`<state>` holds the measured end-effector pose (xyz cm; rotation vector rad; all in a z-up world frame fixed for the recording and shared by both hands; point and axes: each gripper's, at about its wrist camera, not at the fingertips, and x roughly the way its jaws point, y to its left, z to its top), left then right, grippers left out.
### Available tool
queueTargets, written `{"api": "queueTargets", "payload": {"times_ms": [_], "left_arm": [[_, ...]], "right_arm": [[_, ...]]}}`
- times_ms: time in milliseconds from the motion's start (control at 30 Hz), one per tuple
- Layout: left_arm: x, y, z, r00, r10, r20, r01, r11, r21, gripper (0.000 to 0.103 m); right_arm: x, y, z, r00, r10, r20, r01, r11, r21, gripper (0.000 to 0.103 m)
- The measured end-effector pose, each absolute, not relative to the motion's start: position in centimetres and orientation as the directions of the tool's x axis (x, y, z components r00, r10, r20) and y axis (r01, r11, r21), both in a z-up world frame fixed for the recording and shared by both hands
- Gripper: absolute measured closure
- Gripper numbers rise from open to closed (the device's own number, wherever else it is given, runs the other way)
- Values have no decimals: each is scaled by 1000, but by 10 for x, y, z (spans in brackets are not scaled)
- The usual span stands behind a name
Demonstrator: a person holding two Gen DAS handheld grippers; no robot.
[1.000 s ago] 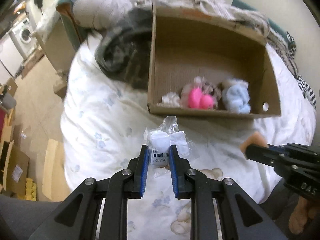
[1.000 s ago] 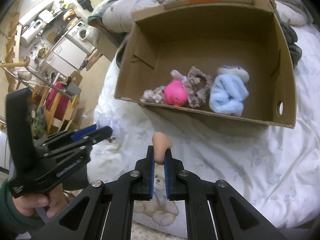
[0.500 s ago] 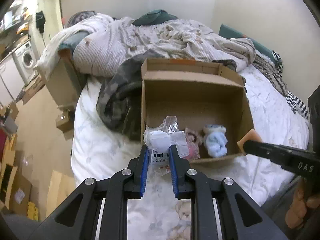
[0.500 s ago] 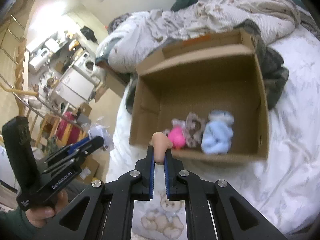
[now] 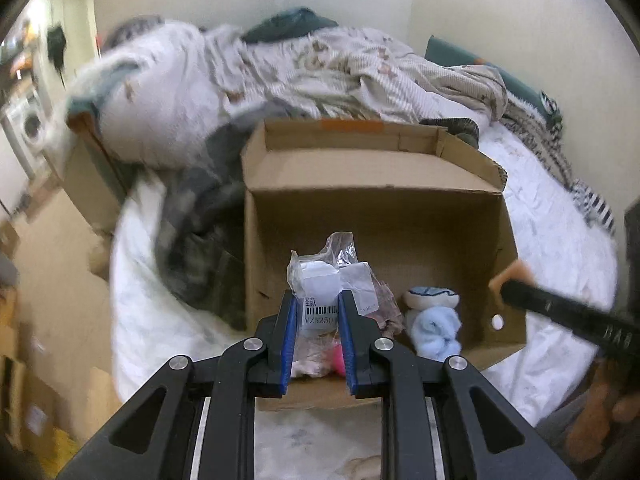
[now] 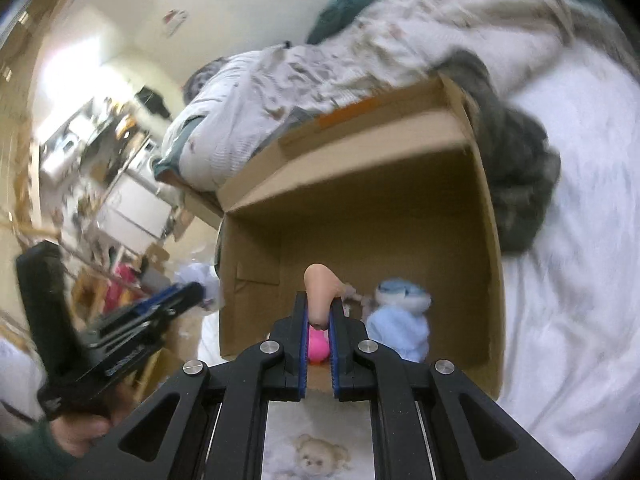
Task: Organize soft objects
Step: 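Carry the plastic bag and tan cylinder into the box and open both tools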
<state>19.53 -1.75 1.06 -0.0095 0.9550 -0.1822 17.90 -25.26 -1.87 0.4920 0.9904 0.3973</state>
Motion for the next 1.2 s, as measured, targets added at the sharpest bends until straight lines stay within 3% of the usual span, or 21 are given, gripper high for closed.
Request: {"api": "queueTargets", "payload": {"times_ms": [133,367,1033,1100,1200], "left_arm": [[200,-24,-12,570,-89,-817,112,993,-30,85],[207,-34,-29,541,-135,-830,147,987,-64,85],[211,-35,-41,509,-141,-849,116,989,-94,83],[211,-35,-41,503,-143,-852,120,988,-95,77],[209,-37,-38,510,-123,-851,111,991,-77,43]], "right_arm": [[181,-247,-37,459,483,-746,-76,858,509,93],[202,-238,-61,391,433,-812,-68,894,444,92],[207,-233,-79,329,413,-849,-40,905,424,92],[208,-233,-80,327,421,-846,-36,900,434,92],[209,-235,-80,329,431,-841,-30,894,446,90]]}}
